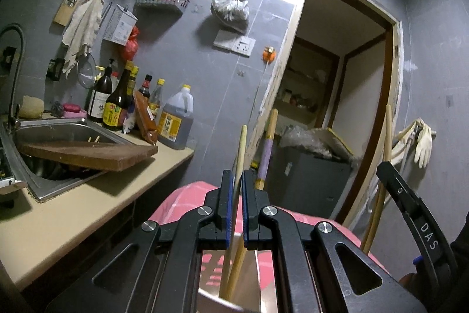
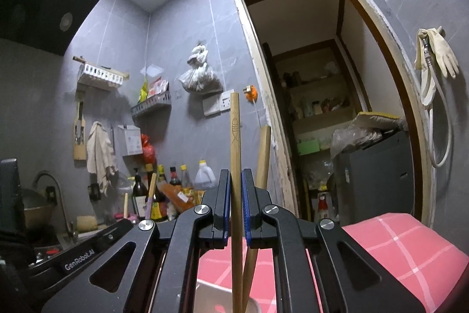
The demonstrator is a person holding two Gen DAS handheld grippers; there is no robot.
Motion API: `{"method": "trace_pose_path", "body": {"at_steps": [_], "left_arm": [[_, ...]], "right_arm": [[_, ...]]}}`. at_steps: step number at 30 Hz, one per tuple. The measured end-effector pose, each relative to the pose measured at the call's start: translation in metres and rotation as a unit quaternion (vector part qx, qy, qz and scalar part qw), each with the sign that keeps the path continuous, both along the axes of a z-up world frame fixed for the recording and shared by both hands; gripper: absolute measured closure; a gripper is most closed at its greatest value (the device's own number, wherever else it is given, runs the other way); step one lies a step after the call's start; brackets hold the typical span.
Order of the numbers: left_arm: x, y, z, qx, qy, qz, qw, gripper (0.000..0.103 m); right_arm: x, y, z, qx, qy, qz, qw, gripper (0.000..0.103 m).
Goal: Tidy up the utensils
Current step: 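Lift both held chopsticks and lower them into the white caddy, then open both tools to release the chopsticks inside the caddy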
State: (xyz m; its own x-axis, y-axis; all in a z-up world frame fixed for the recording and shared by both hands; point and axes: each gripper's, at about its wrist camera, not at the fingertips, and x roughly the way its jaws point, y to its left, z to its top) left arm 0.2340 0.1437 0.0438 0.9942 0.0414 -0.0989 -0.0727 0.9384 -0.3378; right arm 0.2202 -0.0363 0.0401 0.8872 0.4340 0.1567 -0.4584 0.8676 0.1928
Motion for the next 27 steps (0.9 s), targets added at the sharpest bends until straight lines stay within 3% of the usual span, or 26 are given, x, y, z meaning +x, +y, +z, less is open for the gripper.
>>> {"method": "trace_pose_path", "body": {"at_steps": [13,18,23,27], "left_arm": [[-0.006,-0.005,-0.006,0.004,0.025,-0.02,0.9995,0.098],[-0.011,-0.006,-0.004,0.003,0.027,-0.028,0.9992,0.096],[-0.019,-0.009,0.001,0.007,0.028,-0.038,0.9988,0.084],[-0.028,-0.017,0.006,0.018,0.029,-0.048,0.9982,0.076]], "right_arm": [[-0.007,-0.003,-0.002,-0.017,0.024,0.008,1.0,0.094],[-0.013,-0.008,0.001,-0.018,0.031,0.011,0.999,0.08],[-0.021,-0.016,0.005,-0.02,0.033,0.01,0.999,0.079],[-0.027,-0.03,0.007,-0.019,0.044,0.006,0.999,0.068]]}}
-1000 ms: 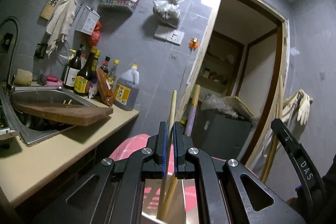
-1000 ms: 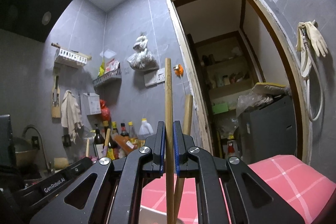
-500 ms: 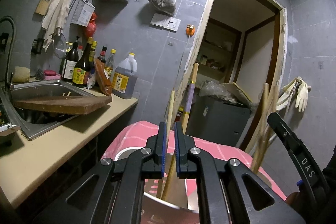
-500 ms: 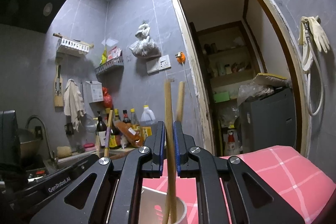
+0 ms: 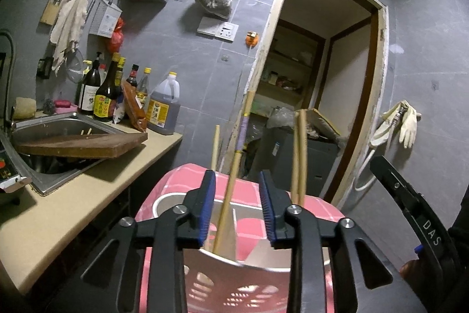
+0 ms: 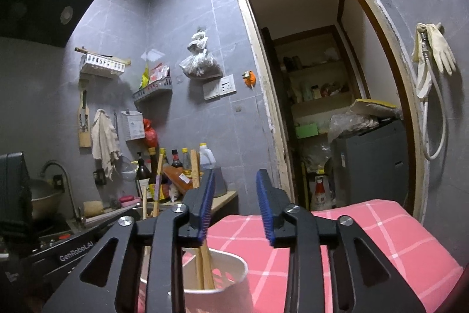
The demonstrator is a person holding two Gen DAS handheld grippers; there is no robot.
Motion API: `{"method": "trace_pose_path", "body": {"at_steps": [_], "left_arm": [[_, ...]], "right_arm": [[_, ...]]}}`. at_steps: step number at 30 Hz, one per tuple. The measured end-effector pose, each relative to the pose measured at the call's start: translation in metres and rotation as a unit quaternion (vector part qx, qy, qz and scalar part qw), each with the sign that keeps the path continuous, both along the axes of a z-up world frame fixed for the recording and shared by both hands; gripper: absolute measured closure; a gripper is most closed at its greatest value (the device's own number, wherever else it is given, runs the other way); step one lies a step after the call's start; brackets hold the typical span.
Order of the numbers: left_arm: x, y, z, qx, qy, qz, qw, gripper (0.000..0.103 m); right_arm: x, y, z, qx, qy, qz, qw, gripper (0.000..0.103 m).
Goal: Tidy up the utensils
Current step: 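Open both tools to release the chopsticks inside the caddy, then move both open tools back over the remaining chopsticks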
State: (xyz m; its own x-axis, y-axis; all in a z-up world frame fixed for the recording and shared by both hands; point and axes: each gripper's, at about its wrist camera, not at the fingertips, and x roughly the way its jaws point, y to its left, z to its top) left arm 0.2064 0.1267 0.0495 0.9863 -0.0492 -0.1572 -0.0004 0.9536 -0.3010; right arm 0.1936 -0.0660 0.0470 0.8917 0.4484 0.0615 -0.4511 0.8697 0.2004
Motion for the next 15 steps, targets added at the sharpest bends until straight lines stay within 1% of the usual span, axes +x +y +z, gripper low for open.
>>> {"method": "trace_pose_path", "body": {"at_steps": [1,4,6,8,9,11,12,13,14,15], "left_arm": [[-0.001,-0.003,0.001,0.003,0.0,-0.003,1.0,0.074],[-0.007,-0.012,0.006,0.015,0.005,-0.01,0.9998,0.065],[-0.011,-0.018,0.008,0.02,0.007,-0.017,0.9996,0.061],[-0.014,-0.024,0.009,0.025,0.009,-0.021,0.9994,0.051],[-0.016,-0.027,0.01,0.027,0.009,-0.023,0.9993,0.048],[-0.019,-0.035,0.012,0.032,0.012,-0.028,0.999,0.039],[-0.021,-0.038,0.012,0.033,0.012,-0.03,0.9989,0.037],[-0.022,-0.042,0.012,0.035,0.013,-0.032,0.9988,0.032],[-0.024,-0.046,0.012,0.036,0.015,-0.036,0.9986,0.026],[-0.025,-0.049,0.012,0.037,0.015,-0.038,0.9985,0.024]], "right_arm": [[-0.001,-0.003,0.0,0.0,0.002,-0.001,1.0,0.067],[-0.009,-0.018,0.002,-0.002,0.007,-0.009,1.0,0.059],[-0.013,-0.027,0.003,-0.005,0.01,-0.013,1.0,0.052],[-0.018,-0.037,0.004,-0.008,0.013,-0.017,1.0,0.044],[-0.021,-0.042,0.004,-0.012,0.015,-0.02,1.0,0.038],[-0.028,-0.054,0.005,-0.02,0.016,-0.028,0.999,0.03],[-0.03,-0.058,0.005,-0.023,0.016,-0.031,0.999,0.028],[-0.032,-0.062,0.005,-0.026,0.016,-0.034,0.999,0.027],[-0.034,-0.067,0.005,-0.03,0.018,-0.038,0.999,0.023],[-0.037,-0.074,0.005,-0.033,0.02,-0.044,0.998,0.019]]}}
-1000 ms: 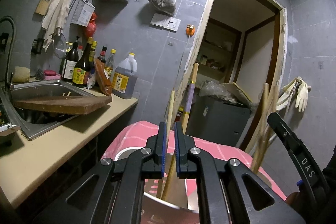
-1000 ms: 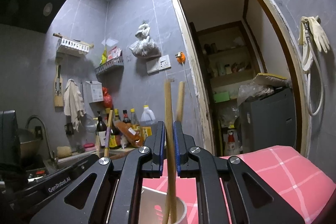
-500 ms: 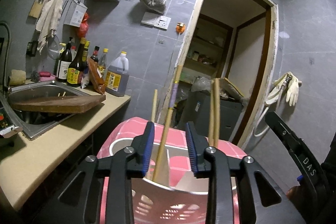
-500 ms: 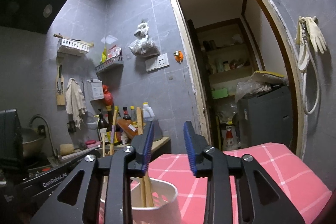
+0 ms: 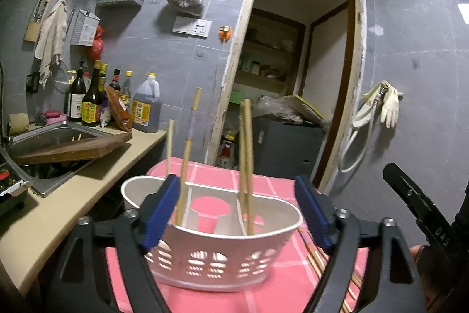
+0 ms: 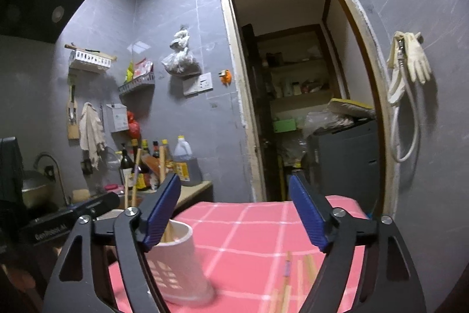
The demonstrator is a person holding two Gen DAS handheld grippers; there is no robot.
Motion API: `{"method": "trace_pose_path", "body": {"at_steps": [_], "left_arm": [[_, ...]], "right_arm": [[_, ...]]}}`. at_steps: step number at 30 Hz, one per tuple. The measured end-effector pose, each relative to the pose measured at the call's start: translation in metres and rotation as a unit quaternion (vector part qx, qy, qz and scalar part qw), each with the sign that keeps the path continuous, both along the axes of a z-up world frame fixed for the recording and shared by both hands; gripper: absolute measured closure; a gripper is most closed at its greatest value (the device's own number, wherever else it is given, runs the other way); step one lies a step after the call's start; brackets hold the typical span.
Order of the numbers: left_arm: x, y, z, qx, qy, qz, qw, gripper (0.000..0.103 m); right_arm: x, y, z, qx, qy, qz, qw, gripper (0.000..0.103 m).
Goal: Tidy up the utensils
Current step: 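Move both open tools back over the remaining chopsticks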
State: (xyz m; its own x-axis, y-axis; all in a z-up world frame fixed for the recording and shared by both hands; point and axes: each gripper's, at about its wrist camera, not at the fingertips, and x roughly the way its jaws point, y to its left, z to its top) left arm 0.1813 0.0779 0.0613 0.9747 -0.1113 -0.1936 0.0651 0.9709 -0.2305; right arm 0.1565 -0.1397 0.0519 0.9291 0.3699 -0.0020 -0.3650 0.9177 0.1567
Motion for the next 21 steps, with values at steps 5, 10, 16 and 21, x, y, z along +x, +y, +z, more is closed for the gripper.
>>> {"method": "trace_pose_path", "body": {"at_steps": [5,10,16,21], "left_arm": [[-0.004,-0.021,-0.002,0.018,0.01,-0.02,0.9996,0.019],[-0.006,-0.04,-0.008,0.024,0.026,-0.044,0.9984,0.005],[-0.004,-0.066,-0.024,0.041,0.055,-0.064,0.9956,0.005],[0.0,-0.085,-0.042,0.059,0.083,-0.075,0.992,0.005]], "right_arm": [[-0.008,-0.021,-0.002,-0.018,0.006,-0.018,1.0,0.006],[-0.01,-0.036,-0.004,-0.047,0.021,-0.028,0.998,0.0],[-0.006,-0.052,-0.018,-0.072,0.053,-0.041,0.995,0.0],[0.0,-0.062,-0.03,-0.085,0.08,-0.042,0.992,0.0]]}}
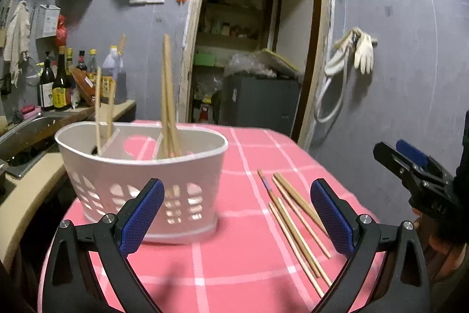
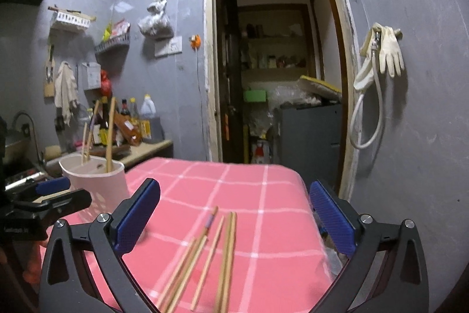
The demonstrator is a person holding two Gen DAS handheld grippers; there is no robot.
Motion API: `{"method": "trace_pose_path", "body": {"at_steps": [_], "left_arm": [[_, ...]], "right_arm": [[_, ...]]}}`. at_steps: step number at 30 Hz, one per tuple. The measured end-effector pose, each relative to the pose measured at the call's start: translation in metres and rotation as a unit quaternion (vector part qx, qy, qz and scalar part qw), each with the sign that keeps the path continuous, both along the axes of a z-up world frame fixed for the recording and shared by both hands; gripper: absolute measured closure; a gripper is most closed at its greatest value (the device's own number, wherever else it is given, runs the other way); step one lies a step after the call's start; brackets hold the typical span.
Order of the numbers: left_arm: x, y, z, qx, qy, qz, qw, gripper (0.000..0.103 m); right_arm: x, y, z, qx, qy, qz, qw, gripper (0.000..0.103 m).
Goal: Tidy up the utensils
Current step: 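Move both open tools back over the remaining chopsticks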
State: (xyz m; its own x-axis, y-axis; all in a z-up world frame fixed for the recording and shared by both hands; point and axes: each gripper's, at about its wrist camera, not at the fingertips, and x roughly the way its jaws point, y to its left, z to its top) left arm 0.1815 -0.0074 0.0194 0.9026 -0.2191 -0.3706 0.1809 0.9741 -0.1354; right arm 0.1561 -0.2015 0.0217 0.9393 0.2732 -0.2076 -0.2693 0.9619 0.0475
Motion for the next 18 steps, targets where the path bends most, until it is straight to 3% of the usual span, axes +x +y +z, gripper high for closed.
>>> {"method": "trace_pose_path", "body": {"at_steps": [8,12,18], "left_arm": [[0.016,-0.018,-0.025,0.02,0.062,-0.017,0.9977,0.005],[0.028,-0.025,-0.035,0.023,0.095,-0.027,0.9948,0.006],[0.039,-0.034,-0.041,0.032,0.114,-0.036,0.9923,0.006]], "right_arm": [[0.022,-0.009,-0.021,-0.011,0.073,0.008,0.997,0.001],[0.035,-0.012,-0.03,-0.013,0.116,0.017,0.993,0.012],[0.052,-0.01,-0.043,-0.027,0.166,0.042,0.985,0.026]]}}
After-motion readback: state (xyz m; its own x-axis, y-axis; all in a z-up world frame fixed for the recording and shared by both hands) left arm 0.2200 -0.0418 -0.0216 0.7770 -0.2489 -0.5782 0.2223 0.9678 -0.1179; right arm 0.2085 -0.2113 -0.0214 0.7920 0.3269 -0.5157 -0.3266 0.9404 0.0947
